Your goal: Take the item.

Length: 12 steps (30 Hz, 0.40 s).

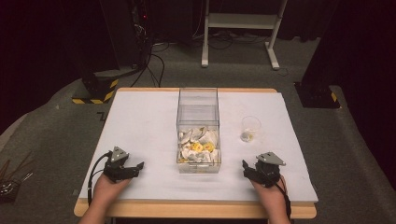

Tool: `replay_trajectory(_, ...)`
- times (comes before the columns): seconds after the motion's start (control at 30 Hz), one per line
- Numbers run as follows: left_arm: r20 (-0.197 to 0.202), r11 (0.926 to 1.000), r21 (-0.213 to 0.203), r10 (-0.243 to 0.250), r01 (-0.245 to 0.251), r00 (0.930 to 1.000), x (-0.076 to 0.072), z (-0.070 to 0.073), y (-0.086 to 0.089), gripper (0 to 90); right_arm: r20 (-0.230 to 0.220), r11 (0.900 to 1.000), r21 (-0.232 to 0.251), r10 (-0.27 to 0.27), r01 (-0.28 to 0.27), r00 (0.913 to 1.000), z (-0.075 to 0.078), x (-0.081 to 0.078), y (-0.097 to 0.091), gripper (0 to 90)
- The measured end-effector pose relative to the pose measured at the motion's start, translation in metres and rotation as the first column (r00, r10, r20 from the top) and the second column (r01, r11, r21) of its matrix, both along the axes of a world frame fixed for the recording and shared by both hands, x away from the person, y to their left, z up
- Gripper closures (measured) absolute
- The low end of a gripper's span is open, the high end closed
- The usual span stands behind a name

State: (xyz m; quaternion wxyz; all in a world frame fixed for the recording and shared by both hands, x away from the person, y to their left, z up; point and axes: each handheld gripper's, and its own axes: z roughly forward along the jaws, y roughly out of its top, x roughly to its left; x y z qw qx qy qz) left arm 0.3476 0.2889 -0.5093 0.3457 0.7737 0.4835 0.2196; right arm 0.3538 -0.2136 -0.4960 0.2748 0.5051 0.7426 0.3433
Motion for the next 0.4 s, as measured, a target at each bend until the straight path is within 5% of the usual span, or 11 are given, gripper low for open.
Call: replay_trajectory(0.4, 0.002, 1.0000, 0.002, 0.002, -0.002, 1.0000, -0.0003, 0.0001, -0.0003, 23.0, -0.103, 0.9981, -0.025, 0.053, -0.056, 0.9933, -0.0081, 0.0073, 0.0055, 16.2)
